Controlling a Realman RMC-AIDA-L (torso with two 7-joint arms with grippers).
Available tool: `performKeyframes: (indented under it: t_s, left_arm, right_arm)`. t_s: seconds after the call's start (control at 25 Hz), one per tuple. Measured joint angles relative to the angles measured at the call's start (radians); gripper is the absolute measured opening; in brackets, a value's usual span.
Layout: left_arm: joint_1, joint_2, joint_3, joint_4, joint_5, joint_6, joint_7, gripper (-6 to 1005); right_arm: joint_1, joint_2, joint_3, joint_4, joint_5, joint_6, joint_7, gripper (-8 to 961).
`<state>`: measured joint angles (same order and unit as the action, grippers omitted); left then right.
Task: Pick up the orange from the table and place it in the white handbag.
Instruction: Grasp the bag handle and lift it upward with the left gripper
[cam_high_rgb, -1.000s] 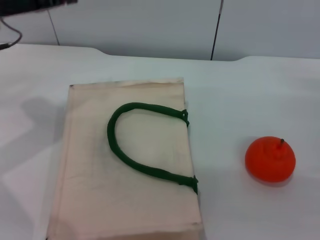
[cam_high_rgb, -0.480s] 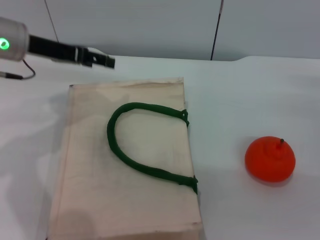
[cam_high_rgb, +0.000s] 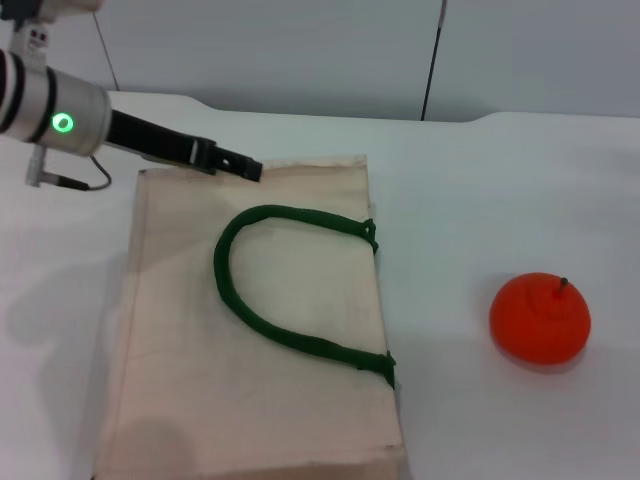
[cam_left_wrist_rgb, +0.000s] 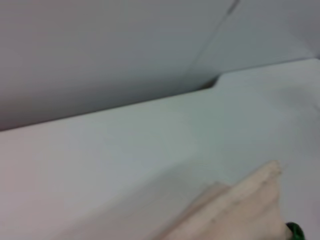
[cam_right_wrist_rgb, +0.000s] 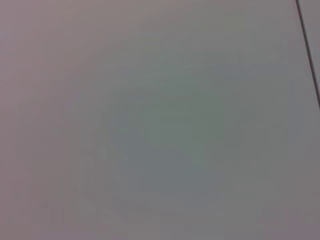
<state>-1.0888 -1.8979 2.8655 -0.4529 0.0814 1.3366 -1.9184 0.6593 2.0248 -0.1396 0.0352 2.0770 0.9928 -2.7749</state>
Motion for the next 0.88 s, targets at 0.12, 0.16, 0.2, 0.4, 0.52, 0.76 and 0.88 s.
performKeyframes:
  t_s: [0.12, 0.16, 0.2, 0.4, 0.52, 0.76, 0.88]
  left_arm:
    - [-0.003, -0.001, 0.0, 0.031, 0.015, -0.014, 0.002, 768]
    - [-0.004, -0.001, 0.0, 0.033, 0.018, -0.02, 0.001, 766]
    - [-0.005, -0.001, 0.0, 0.035, 0.021, -0.026, -0.002, 765]
    - [-0.006, -0.004, 0.0, 0.08, 0.052, -0.074, -0.011, 757]
    - [-0.006, -0.005, 0.0, 0.111, 0.061, -0.087, -0.015, 752]
    - [-0.006, -0.006, 0.0, 0.132, 0.066, -0.087, -0.015, 742]
    - [-0.006, -0.007, 0.0, 0.14, 0.078, -0.086, -0.015, 738]
  right_arm:
    - [0.001, 0.0, 0.0, 0.0, 0.0, 0.0, 0.0, 871]
    - [0.002, 0.0, 0.0, 0.0, 0.0, 0.0, 0.0, 871]
    - [0.003, 0.0, 0.0, 0.0, 0.0, 0.0, 0.0, 871]
    - [0.008, 0.0, 0.0, 0.001, 0.0, -0.002, 0.0, 869]
    - [0.009, 0.0, 0.0, 0.001, 0.0, -0.016, 0.0, 868]
    - [0.015, 0.0, 0.0, 0.0, 0.0, -0.03, 0.0, 866]
    - [0.016, 0.0, 0.0, 0.0, 0.0, -0.03, 0.0, 865]
